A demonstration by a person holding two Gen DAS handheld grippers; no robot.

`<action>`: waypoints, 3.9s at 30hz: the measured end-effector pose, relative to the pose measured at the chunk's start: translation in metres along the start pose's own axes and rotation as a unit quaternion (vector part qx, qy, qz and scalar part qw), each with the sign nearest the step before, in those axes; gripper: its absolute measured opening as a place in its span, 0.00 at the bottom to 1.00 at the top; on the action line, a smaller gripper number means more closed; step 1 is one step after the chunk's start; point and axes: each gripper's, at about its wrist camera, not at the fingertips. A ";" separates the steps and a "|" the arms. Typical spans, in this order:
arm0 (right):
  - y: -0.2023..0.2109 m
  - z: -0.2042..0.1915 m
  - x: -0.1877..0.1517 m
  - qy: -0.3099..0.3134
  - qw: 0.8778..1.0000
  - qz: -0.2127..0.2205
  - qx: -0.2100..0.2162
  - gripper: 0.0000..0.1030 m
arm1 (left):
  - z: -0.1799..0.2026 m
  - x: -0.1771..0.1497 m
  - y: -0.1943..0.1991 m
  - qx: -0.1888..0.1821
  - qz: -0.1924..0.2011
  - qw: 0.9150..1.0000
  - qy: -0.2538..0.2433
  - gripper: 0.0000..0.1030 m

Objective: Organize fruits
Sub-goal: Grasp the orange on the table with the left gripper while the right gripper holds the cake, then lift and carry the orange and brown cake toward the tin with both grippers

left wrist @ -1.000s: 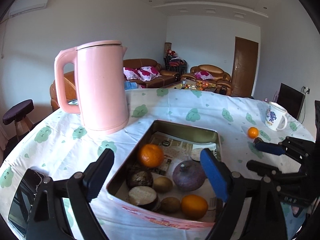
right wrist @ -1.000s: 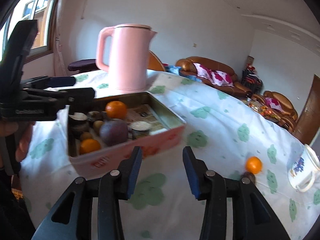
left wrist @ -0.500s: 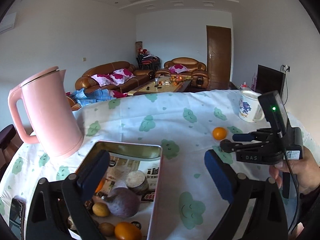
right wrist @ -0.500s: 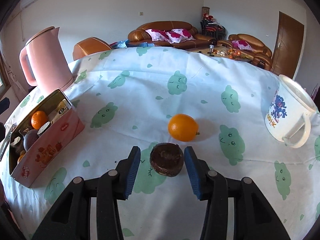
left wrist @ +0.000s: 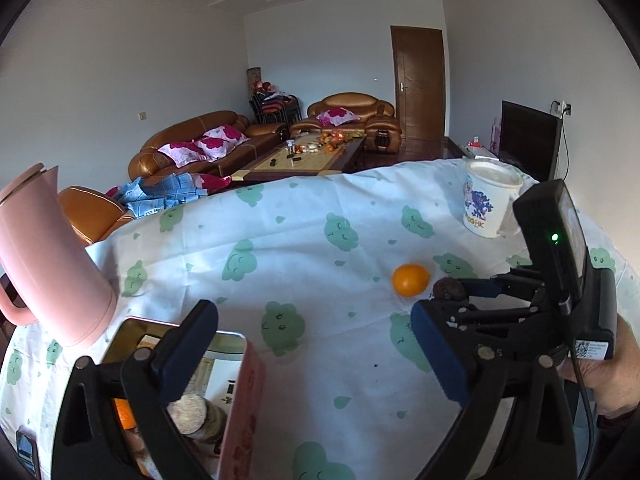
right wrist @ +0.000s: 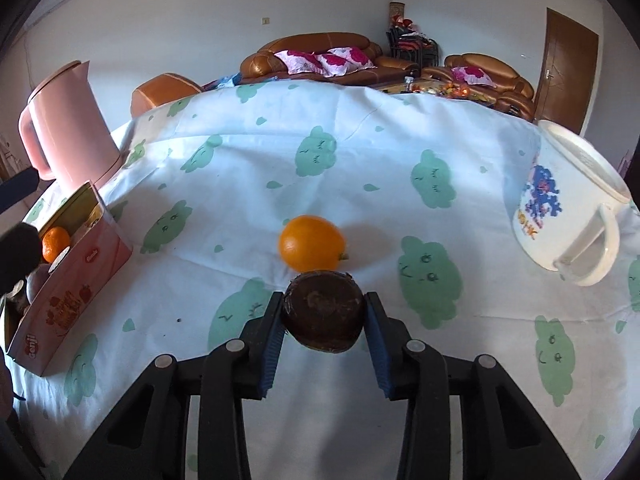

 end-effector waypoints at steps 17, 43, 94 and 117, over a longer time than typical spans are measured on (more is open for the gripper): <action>0.015 0.061 -0.011 -0.050 0.997 0.022 -0.059 0.40 | 0.072 0.033 -0.098 -0.054 -0.079 0.995 -0.028 0.86; 0.031 0.051 -0.016 -0.025 0.996 0.068 -0.046 0.40 | 0.074 0.032 -0.102 -0.085 -0.076 0.993 -0.023 0.44; 0.064 0.034 -0.033 0.011 0.982 0.174 -0.068 0.40 | 0.065 0.023 -0.060 -0.043 0.037 0.998 -0.006 0.44; 0.075 0.023 -0.041 0.026 0.974 0.212 -0.078 0.40 | 0.066 0.010 -0.040 -0.013 0.079 0.997 -0.008 0.44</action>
Point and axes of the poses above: each gripper's, at about its wrist camera, not at the fingertips, and y roughly against the way its jaws point, z to its right, x to its top, and after that the axes turned 11 degrees about -z, right-handed
